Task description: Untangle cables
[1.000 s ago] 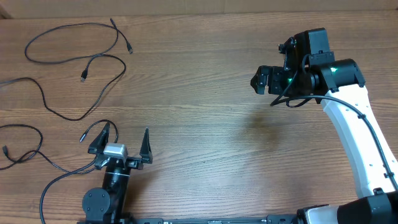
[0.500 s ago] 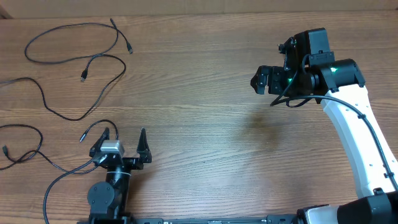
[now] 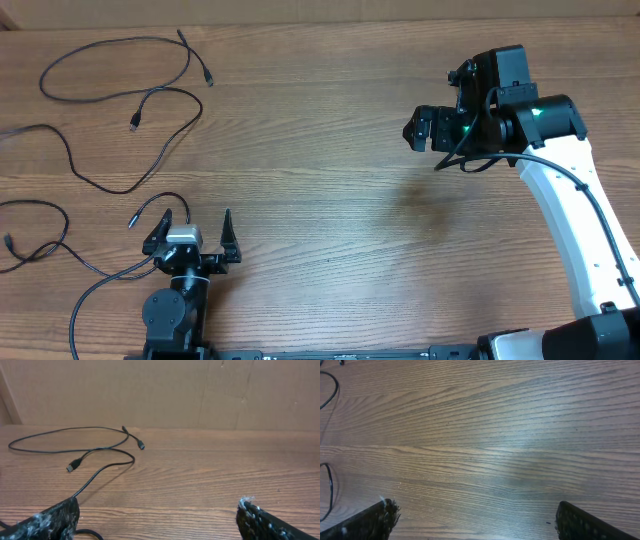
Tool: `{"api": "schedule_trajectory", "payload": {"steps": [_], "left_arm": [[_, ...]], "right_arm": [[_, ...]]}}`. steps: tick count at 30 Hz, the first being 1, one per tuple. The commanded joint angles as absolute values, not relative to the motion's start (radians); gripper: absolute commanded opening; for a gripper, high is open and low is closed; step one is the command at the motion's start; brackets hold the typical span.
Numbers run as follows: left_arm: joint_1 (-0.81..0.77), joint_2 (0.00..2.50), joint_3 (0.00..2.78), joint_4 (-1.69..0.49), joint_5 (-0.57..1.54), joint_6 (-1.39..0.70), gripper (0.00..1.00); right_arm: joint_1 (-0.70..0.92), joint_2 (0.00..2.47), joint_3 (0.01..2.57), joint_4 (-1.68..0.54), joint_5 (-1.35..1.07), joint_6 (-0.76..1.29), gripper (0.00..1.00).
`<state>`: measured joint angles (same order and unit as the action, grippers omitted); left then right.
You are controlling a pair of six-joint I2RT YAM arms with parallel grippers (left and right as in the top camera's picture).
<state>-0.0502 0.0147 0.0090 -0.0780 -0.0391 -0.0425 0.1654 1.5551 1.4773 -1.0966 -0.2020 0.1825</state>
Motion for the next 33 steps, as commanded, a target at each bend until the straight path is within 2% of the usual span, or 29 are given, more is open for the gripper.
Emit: {"api": "schedule_trajectory", "payload": {"steps": [1,33], "left_arm": [[-0.043,0.003,0.004,-0.078,-0.048,-0.014,0.99],[-0.044,0.004,0.005,-0.078,-0.008,-0.014,1.0]], "right_arm": [[0.166,1.534,1.493,-1.093,-0.195,0.179,1.0],[0.166,1.534,1.493,-1.093,-0.195,0.179,1.0]]}}
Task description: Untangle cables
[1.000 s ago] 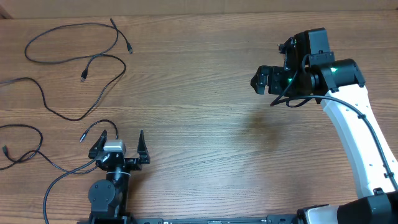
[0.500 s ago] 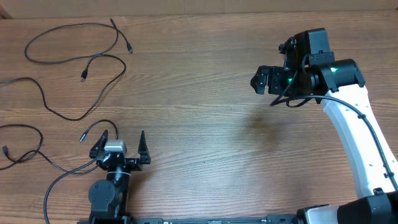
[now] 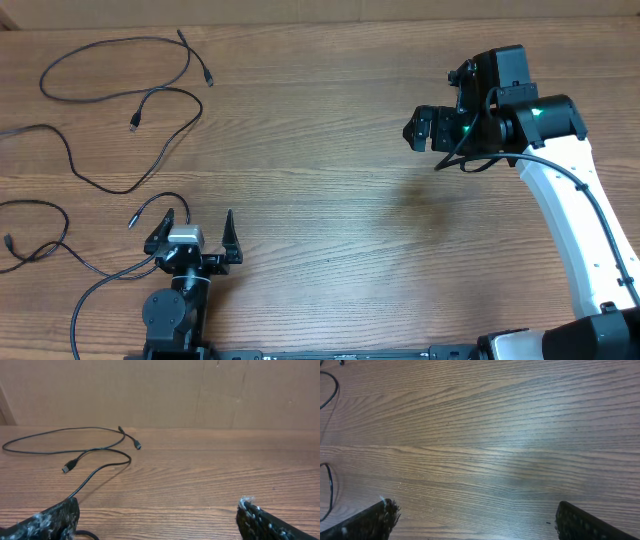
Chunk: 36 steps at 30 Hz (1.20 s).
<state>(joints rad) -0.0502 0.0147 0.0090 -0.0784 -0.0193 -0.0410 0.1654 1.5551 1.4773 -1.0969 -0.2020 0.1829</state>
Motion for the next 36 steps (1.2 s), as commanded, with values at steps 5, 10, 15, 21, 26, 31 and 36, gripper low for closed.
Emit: {"api": "schedule_trajectory", "payload": {"steps": [5,10,15,21,26,31,36], "left_arm": [[-0.043,0.004,0.005,-0.078,-0.008,-0.014,0.99],[-0.043,0.004,0.005,-0.078,-0.008,-0.014,1.0],[-0.043,0.004,0.005,-0.078,-0.008,-0.014,1.0],[-0.044,0.004,0.005,-0.078,-0.008,-0.014,0.99],[-0.044,0.004,0.005,-0.078,-0.008,-0.014,1.0],[-0.043,0.004,0.005,-0.078,-0.008,-0.014,1.0],[-0.044,0.004,0.005,-0.078,-0.008,-0.014,1.0]], "right_arm": [[0.166,1.536,1.493,-1.093,-0.195,0.179,1.0],[0.167,1.533,1.493,-1.09,-0.178,0.169,1.0],[0.167,1.533,1.493,-1.079,-0.112,0.156,1.0],[0.167,1.538,1.493,-1.079,-0.108,0.156,1.0],[0.167,1.53,1.492,-1.08,-0.027,0.155,1.0],[0.167,1.482,1.488,-1.079,-0.008,0.121,1.0],[0.133,1.379,1.405,-1.023,-0.01,0.096,1.0]]}}
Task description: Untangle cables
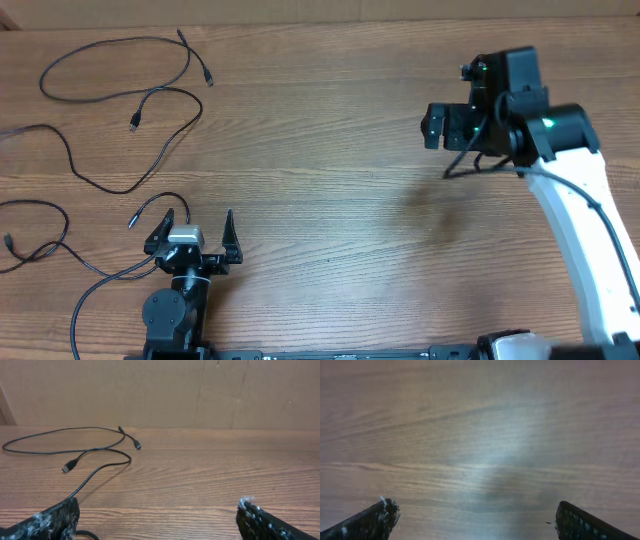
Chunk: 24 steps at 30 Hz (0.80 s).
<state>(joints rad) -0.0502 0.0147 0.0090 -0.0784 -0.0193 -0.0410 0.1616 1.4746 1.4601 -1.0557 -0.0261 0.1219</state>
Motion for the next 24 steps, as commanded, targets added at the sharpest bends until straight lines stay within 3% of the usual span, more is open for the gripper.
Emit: {"api": "schedule_trajectory", "payload": {"steps": [1,14,24], "left_arm": [[-0.044,0.004,0.005,-0.078,-0.008,-0.014,1.0],[-0.043,0.004,0.005,-0.078,-0.008,-0.014,0.99],[-0.044,0.004,0.005,-0.078,-0.008,-0.014,1.0]], "right_arm": [[0.126,1.357,1.38,-1.003,-0.01,0.096,1.0],[-0.002,0.883,0.838,-0.579,-0.02,0.085,1.0],[-0.014,0.448,0.498,-0.434,-0.02,0.043,1.0]]}}
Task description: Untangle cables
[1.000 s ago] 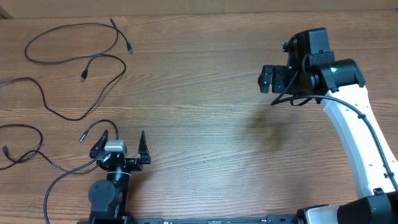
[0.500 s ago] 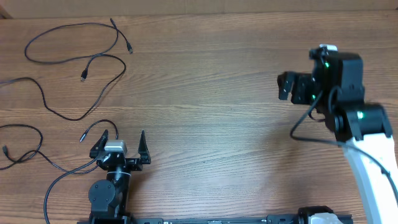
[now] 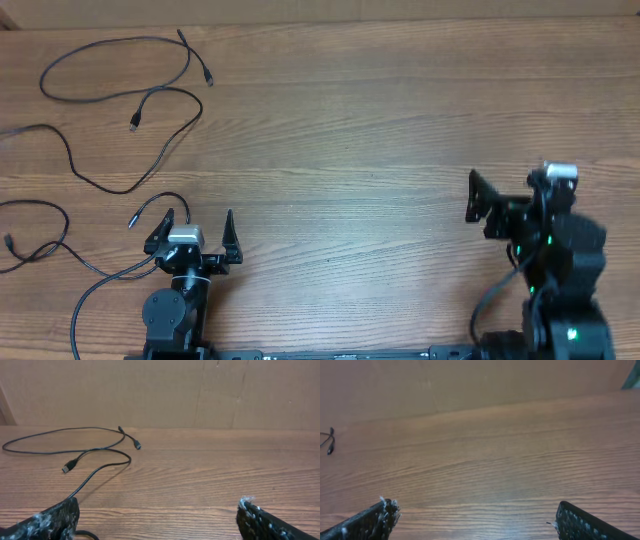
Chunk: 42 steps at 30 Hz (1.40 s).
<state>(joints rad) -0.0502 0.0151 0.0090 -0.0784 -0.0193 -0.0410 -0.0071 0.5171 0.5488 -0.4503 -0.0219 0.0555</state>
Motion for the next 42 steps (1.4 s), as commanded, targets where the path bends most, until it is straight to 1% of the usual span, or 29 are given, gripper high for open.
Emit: {"api": "schedule_trajectory", "payload": {"steps": [1,6,15,20,24,35,42], "left_arm": [[-0.044,0.004,0.005,-0.078,-0.008,-0.014,0.99],[-0.044,0.004,0.005,-0.078,-0.008,-0.014,1.0],[-0.043,0.004,0.005,-0.078,-0.008,-0.014,1.0],[-0.044,0.004,0.005,-0.078,-0.008,-0.014,1.0],[-0.044,0.004,0.005,-0.078,-0.008,-0.014,1.0],[-0.043,0.004,0.005,-0.078,-0.008,-0.014,1.0],[-0.043,0.004,0.005,-0.078,-0.008,-0.014,1.0]], "right_arm": [[-0.014,0.408,0.467,-0.423,-0.02,0.044,1.0],[-0.013,0.276,0.333,-0.353,-0.035,0.056,1.0],[-0.012,0.133,0.196,-0.284,-0.035,0.06,1.0],[-0.012,0.065,0.096,-0.198,-0.027,0.154,1.0],[-0.012,0.019,0.033,-0.133,-0.028,0.191,1.0],[-0.012,0.002,0.007,-0.01,-0.026,0.182,1.0],[-0.012,0.003,0.008,-0.083,-0.028,0.183,1.0]]}}
